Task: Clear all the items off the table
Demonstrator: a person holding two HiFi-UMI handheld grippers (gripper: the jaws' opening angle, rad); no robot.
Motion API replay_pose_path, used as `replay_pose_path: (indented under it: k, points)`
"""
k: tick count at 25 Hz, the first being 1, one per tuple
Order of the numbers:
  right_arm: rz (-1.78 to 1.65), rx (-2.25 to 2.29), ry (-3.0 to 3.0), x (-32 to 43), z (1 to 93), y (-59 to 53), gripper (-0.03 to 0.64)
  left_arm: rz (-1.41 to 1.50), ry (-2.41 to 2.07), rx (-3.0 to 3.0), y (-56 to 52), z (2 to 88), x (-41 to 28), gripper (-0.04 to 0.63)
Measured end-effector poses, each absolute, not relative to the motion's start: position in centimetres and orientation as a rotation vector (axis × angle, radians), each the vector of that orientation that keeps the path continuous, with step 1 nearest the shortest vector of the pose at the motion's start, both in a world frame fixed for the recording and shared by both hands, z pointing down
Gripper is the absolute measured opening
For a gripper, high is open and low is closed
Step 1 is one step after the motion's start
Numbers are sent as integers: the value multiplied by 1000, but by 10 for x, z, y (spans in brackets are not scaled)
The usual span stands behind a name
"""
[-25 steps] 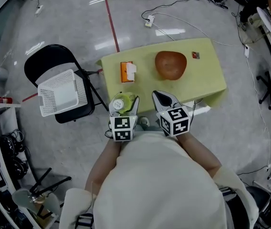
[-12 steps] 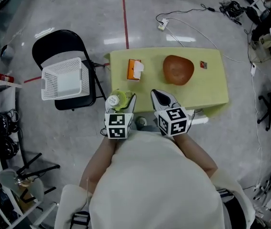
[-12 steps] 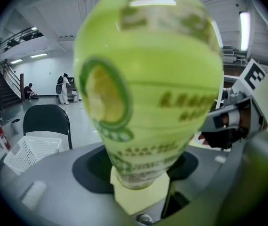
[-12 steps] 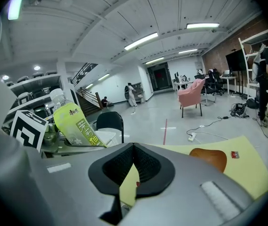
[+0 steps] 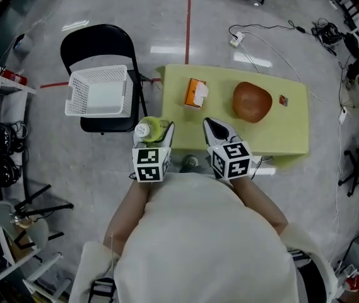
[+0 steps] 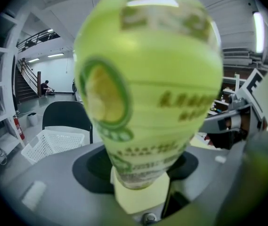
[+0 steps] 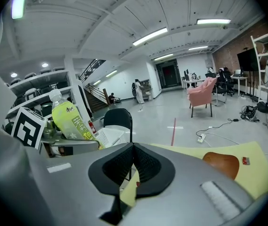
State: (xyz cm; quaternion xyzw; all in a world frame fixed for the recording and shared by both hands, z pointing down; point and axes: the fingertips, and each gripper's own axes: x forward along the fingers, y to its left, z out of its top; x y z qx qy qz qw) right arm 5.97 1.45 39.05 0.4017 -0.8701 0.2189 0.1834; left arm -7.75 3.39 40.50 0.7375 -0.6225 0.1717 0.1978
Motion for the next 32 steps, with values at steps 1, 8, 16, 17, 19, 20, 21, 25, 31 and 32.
replay_pose_path:
  k: [1, 8, 16, 17, 19, 20, 21, 25, 31, 32]
  points:
    - [615, 1130, -2454, 53, 391, 13, -2, 481, -1746, 2056, 34, 405, -86, 287]
    - [595, 1124, -2450, 6, 386, -2, -2, 474, -1743, 2052, 21, 403, -137, 287]
    - [591, 1121, -2436, -53, 383, -27, -2, 467, -1725, 2048, -7, 397, -197, 288]
    - [591, 1119, -2434, -61, 383, -30, -3, 462, -1726, 2043, -11, 396, -205, 288]
    - [589, 1110, -2431, -78, 384, -36, -2, 459, -1730, 2033, -19, 396, -222, 288]
    - [588, 1106, -2430, -86, 384, -39, -2, 460, -1734, 2027, -23, 396, -230, 288]
    - [586, 1102, -2429, -93, 385, -41, -2, 459, -1737, 2021, -26, 397, -238, 288]
    - [575, 1094, -2426, -123, 385, -52, -2, 446, -1742, 1998, -35, 400, -268, 288]
    - [565, 1107, -2413, -160, 384, -68, -2, 457, -1734, 1964, -47, 412, -309, 288]
    - [567, 1111, -2409, -166, 385, -70, -2, 458, -1732, 1960, -49, 414, -316, 288]
